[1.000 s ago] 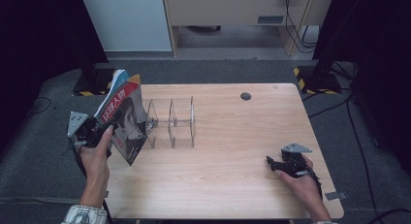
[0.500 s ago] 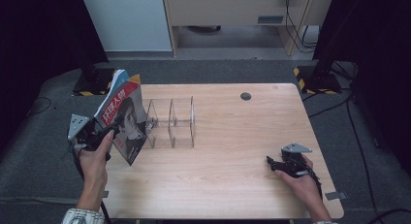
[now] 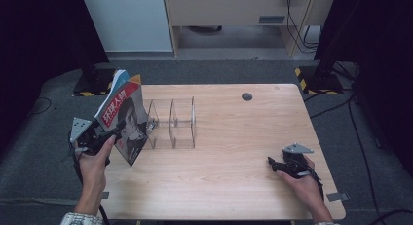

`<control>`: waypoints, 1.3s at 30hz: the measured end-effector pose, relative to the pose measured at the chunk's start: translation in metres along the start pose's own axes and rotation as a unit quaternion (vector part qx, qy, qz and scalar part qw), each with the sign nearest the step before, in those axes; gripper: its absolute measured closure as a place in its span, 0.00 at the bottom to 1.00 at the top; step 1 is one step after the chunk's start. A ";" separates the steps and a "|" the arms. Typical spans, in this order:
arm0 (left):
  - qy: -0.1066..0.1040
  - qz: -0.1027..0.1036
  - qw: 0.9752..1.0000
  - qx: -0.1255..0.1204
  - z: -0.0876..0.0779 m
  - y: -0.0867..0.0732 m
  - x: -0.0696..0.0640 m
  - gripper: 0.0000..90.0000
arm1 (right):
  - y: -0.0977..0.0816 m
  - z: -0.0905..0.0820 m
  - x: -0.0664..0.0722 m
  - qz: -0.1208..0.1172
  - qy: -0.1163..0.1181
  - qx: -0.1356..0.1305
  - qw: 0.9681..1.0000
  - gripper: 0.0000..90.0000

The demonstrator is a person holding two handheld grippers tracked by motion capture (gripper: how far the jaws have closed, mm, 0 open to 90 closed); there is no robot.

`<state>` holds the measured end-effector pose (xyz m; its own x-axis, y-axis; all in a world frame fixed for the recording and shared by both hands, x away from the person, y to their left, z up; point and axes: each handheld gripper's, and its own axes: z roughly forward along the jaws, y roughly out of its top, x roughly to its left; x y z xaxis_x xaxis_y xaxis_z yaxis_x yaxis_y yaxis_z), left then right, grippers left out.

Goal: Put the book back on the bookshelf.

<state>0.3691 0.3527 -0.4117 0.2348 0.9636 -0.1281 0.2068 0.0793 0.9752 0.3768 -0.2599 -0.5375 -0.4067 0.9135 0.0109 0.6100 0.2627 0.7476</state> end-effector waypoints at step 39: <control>-0.004 0.003 0.999 0.044 -0.018 -0.042 0.007 0.07 | 0.000 0.000 0.000 -0.002 0.001 0.001 1.000 0.33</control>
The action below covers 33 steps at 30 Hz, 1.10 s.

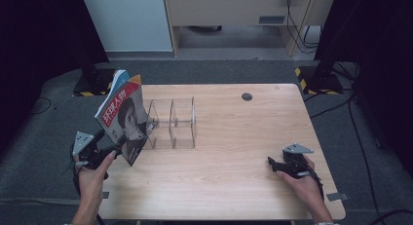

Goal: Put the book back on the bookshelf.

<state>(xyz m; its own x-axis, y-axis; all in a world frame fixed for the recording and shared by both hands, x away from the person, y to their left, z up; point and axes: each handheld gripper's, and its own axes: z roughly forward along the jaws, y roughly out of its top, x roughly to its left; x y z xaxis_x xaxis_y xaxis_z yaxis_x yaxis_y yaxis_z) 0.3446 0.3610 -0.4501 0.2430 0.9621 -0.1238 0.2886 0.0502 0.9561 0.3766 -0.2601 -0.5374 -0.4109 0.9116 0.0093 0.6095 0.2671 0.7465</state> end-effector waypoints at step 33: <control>-0.025 0.034 0.997 0.070 -0.007 -0.036 -0.020 0.08 | 0.000 0.000 0.000 0.001 -0.001 0.000 1.000 0.33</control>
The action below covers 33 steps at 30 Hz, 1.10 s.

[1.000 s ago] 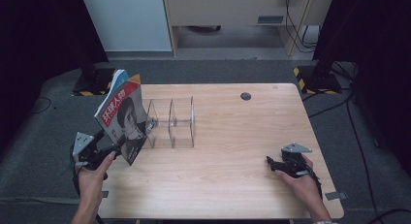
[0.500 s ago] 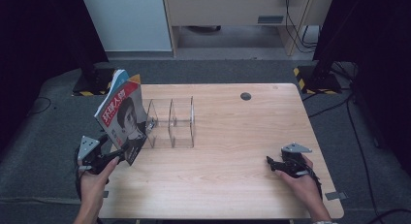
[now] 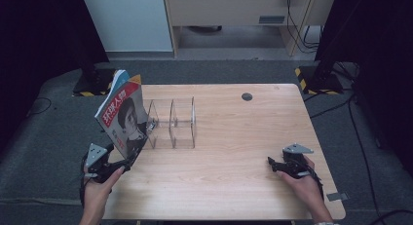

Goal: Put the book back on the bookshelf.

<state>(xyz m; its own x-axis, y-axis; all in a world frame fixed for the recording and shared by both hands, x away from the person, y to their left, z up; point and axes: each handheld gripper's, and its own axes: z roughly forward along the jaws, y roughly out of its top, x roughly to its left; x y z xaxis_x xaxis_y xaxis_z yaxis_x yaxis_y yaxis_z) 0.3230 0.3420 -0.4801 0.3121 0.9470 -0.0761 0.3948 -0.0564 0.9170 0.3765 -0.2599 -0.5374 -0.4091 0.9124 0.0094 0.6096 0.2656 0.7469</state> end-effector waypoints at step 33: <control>-0.041 0.013 0.997 0.057 -0.006 -0.029 -0.021 0.09 | 0.000 0.000 0.000 0.000 0.000 0.000 1.000 0.33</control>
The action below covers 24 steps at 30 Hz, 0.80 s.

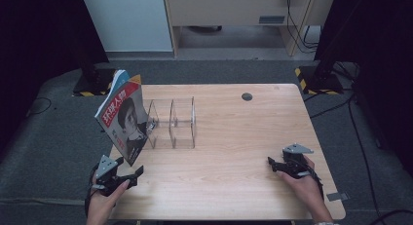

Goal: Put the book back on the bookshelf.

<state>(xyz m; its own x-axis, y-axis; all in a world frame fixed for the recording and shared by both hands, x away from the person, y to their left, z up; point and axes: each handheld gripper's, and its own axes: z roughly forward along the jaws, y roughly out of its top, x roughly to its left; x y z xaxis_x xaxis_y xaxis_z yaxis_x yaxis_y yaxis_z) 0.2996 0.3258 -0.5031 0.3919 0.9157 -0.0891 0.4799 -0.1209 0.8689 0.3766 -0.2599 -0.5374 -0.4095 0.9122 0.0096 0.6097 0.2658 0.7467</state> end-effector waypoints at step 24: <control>-0.045 0.033 0.998 0.027 0.014 0.014 -0.017 0.09 | 0.000 0.000 0.000 0.000 0.000 0.000 1.000 0.33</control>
<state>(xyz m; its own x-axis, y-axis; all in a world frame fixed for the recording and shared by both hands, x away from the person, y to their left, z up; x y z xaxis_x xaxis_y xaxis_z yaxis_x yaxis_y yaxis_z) 0.3106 0.3029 -0.4968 0.4916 0.8674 -0.0772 0.4908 -0.2028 0.8474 0.3765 -0.2599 -0.5374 -0.4091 0.9124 0.0093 0.6097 0.2658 0.7468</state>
